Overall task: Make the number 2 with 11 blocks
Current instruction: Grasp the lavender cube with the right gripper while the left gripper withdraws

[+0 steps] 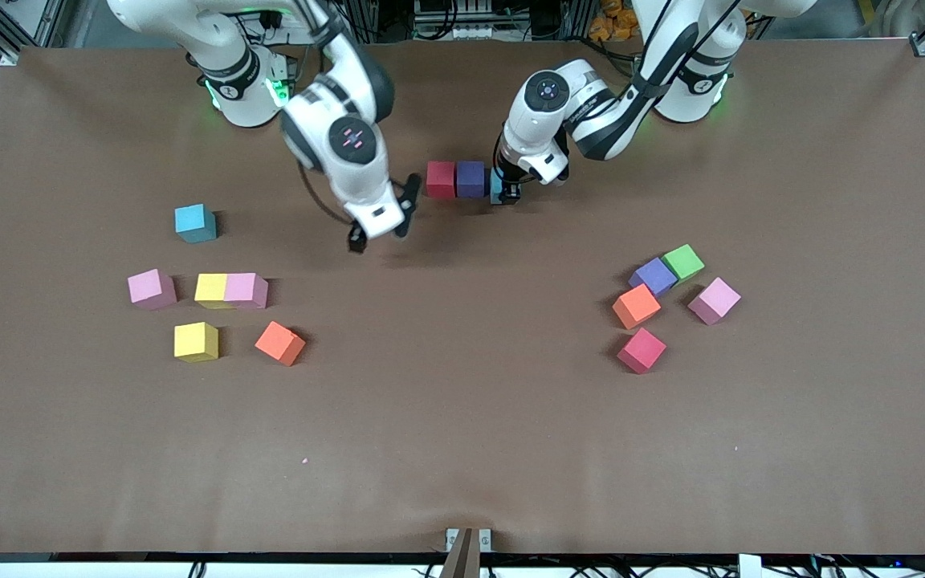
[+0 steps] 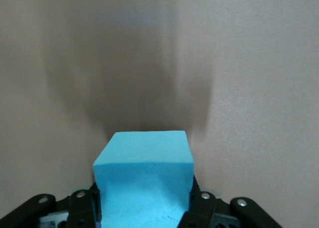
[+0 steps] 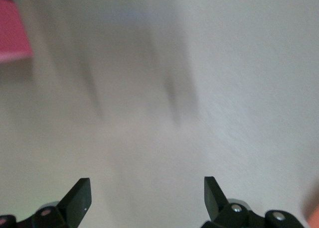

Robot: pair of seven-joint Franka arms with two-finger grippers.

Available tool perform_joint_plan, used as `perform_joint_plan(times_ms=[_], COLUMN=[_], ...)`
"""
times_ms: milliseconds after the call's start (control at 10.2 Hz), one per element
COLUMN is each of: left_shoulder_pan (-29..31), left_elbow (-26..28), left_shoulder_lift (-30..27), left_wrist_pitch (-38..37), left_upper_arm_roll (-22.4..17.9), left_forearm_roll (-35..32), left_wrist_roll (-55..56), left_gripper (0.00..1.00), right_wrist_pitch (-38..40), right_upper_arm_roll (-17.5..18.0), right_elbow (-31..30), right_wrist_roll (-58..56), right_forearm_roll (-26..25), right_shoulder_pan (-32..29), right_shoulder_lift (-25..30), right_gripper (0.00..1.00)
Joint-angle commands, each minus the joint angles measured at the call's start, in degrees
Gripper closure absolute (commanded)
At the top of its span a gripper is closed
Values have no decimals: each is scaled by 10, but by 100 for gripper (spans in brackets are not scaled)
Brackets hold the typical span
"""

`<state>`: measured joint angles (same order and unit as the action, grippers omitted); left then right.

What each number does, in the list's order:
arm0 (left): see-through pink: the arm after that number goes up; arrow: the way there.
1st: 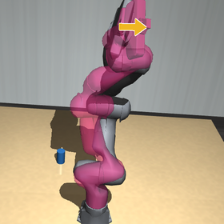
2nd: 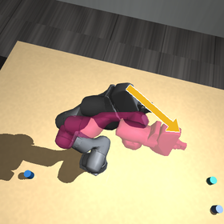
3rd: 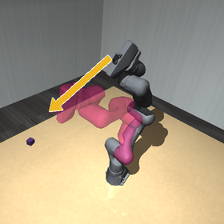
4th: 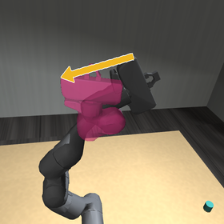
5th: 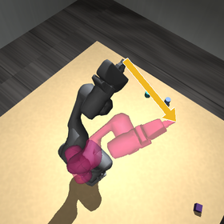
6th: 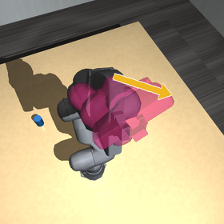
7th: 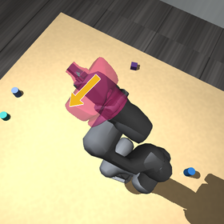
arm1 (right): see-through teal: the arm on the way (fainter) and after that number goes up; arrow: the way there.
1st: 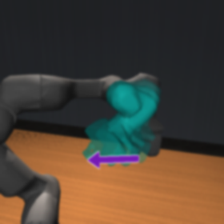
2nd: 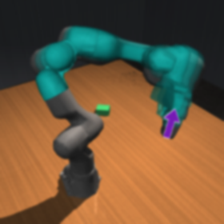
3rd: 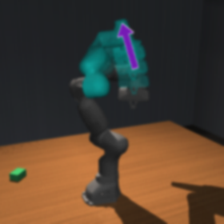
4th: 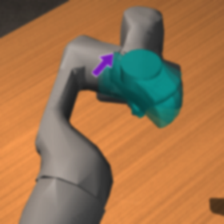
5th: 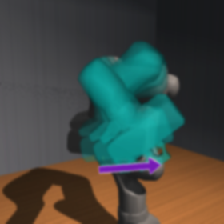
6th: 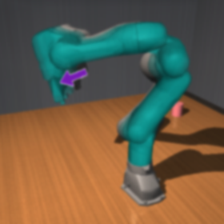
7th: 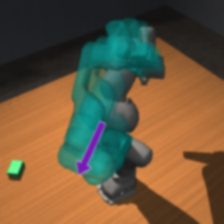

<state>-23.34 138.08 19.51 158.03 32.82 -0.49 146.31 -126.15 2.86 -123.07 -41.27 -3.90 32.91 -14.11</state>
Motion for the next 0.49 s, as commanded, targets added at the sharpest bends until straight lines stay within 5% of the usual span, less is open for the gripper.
perform_joint_plan(times_ms=[0, 390], left_shoulder_pan=[-16, -28], left_elbow=[7, 7], left_shoulder_lift=[-2, 1], left_wrist_pitch=[11, 11], left_upper_arm_roll=[1, 1], left_forearm_roll=[13, 13], left_wrist_roll=[15, 15], left_gripper=[100, 100], right_wrist_pitch=[-1, -15], right_upper_arm_roll=[7, 7], right_elbow=[-9, -10], right_wrist_roll=[-71, -201], right_forearm_roll=[-28, -30], right_shoulder_pan=[-67, -158], right_shoulder_lift=[6, 3], right_gripper=[0, 0])
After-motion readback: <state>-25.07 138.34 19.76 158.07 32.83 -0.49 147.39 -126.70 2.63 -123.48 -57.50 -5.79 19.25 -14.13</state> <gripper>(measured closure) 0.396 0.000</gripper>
